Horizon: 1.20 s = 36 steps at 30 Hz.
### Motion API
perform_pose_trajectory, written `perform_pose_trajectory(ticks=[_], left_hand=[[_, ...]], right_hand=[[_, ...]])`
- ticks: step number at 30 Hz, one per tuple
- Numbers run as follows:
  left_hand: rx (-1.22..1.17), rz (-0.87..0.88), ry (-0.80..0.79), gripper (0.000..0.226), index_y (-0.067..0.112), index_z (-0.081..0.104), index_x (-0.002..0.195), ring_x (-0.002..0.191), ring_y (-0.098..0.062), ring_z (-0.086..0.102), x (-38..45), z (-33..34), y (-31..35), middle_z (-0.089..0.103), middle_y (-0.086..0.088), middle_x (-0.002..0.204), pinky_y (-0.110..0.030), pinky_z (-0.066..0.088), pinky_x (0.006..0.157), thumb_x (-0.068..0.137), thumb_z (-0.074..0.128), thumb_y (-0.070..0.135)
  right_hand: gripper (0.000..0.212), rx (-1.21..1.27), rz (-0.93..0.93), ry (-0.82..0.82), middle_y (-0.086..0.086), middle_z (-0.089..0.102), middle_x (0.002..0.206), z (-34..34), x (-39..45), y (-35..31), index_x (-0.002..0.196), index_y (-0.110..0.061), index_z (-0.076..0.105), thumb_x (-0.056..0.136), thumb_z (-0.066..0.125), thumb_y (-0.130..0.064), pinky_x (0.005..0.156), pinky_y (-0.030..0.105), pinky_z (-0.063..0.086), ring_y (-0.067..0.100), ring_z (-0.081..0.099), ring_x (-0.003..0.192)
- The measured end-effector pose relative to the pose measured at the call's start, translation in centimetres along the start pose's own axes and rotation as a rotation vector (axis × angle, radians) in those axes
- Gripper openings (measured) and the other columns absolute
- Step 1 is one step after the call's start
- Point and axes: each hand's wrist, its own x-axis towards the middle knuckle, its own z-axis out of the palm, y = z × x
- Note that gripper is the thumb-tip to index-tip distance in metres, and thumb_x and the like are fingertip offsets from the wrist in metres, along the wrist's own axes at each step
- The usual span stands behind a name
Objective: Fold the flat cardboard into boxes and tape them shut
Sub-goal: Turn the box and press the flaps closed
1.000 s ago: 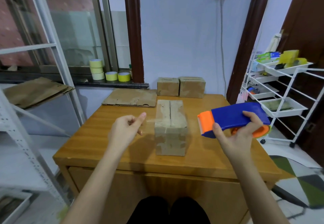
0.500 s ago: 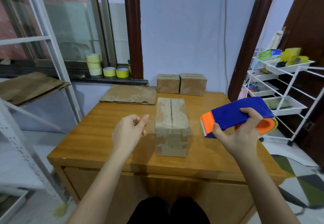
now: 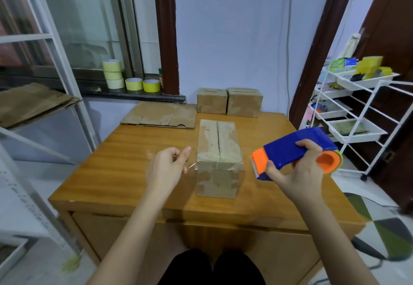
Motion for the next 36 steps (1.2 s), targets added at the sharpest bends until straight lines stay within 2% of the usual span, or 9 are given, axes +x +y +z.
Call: perform_pose_trajectory(ticks=[7,11,14,18,21,24,26,30,36], left_hand=[[-0.168,-0.037,-0.074,0.046,0.012,0.059,0.069,0.056,-0.011,0.054,0.1,1.7,-0.6,0.058,0.004,0.055,-0.026,0.036,0.057,0.095,0.045,0.048],[-0.248,-0.081,-0.092,0.045,0.016,0.051,0.063,0.053,-0.012,0.049,-0.2,3.1,-0.6,0.053,0.004,0.055,-0.025,0.036,0.056,0.096,0.043,0.045],[-0.205,-0.091,-0.063,0.045,0.017,0.049,0.065,0.055,-0.014,0.048,-0.5,3.7,-0.4,0.053,0.003,0.058,-0.026,0.037,0.057,0.096,0.038,0.049],[0.111,-0.108,-0.044,0.054,0.016,0.054,0.081,0.059,-0.013,0.054,-0.8,3.9,0.0,0.065,-0.003,0.072,-0.023,0.034,0.051,0.097,0.022,0.056],[0.157,-0.197,-0.196,0.068,0.018,0.057,0.106,0.074,-0.019,0.061,-1.5,4.5,-0.5,0.066,-0.004,0.081,-0.03,0.046,0.068,0.093,0.007,0.062],[0.126,-0.253,-0.2,0.039,0.016,0.053,0.107,0.08,-0.02,0.055,-2.5,4.7,-1.0,0.061,0.0,0.086,-0.033,0.044,0.074,0.103,0.024,0.041],[-0.18,-0.273,-0.086,0.021,0.018,0.051,0.114,0.095,-0.018,0.055,-3.0,3.8,-0.4,0.062,0.001,0.106,-0.032,0.044,0.082,0.103,0.035,0.023],[-0.776,-0.144,-0.099,0.05,0.024,0.028,0.148,0.125,-0.002,0.034,-4.4,2.9,2.8,0.038,0.014,0.139,-0.025,0.029,0.101,0.101,0.039,0.013],[-0.562,-0.062,-0.169,0.086,0.029,0.002,0.153,0.141,-0.015,0.029,-5.0,5.1,2.9,0.028,0.004,0.155,-0.041,0.033,0.113,0.091,0.058,0.006]], right_hand=[[0.067,0.093,0.192,-0.07,-0.017,0.041,0.075,1.4,-1.9,0.0,0.112,0.002,0.039,0.063,0.071,-0.032,0.047,0.024,0.036,0.009,0.049,0.053],[0.065,0.13,0.245,-0.104,-0.016,0.044,0.075,2.0,-2.2,-0.3,0.113,0.002,0.039,0.068,0.083,-0.011,0.051,0.023,0.037,0.007,0.052,0.059],[0.066,0.151,0.267,-0.109,-0.014,0.047,0.074,2.1,-2.3,-0.4,0.114,-0.002,0.037,0.067,0.079,-0.024,0.053,0.023,0.038,0.012,0.054,0.06],[0.064,0.182,0.299,-0.108,-0.013,0.048,0.078,2.2,-2.6,-0.7,0.115,-0.007,0.035,0.071,0.08,-0.019,0.059,0.033,0.046,0.023,0.059,0.068],[0.062,0.185,0.316,-0.126,-0.011,0.05,0.077,2.1,-2.6,-0.7,0.115,-0.009,0.034,0.073,0.079,-0.015,0.064,0.039,0.049,0.023,0.06,0.07],[0.062,0.18,0.325,-0.143,-0.009,0.052,0.077,2.0,-2.5,-0.7,0.115,-0.011,0.033,0.074,0.078,-0.015,0.064,0.036,0.047,0.021,0.06,0.071],[0.061,0.186,0.333,-0.147,-0.011,0.052,0.077,2.0,-2.4,-0.8,0.112,-0.017,0.03,0.074,0.078,-0.017,0.062,0.032,0.044,0.018,0.059,0.071],[0.061,0.202,0.355,-0.159,-0.014,0.05,0.079,1.9,-2.5,-0.9,0.115,-0.015,0.03,0.075,0.077,-0.017,0.063,0.026,0.041,0.012,0.056,0.072],[0.063,0.202,0.387,-0.176,-0.013,0.05,0.082,1.8,-2.3,-1.4,0.119,-0.012,0.031,0.076,0.076,-0.02,0.066,0.029,0.041,0.017,0.057,0.074]])
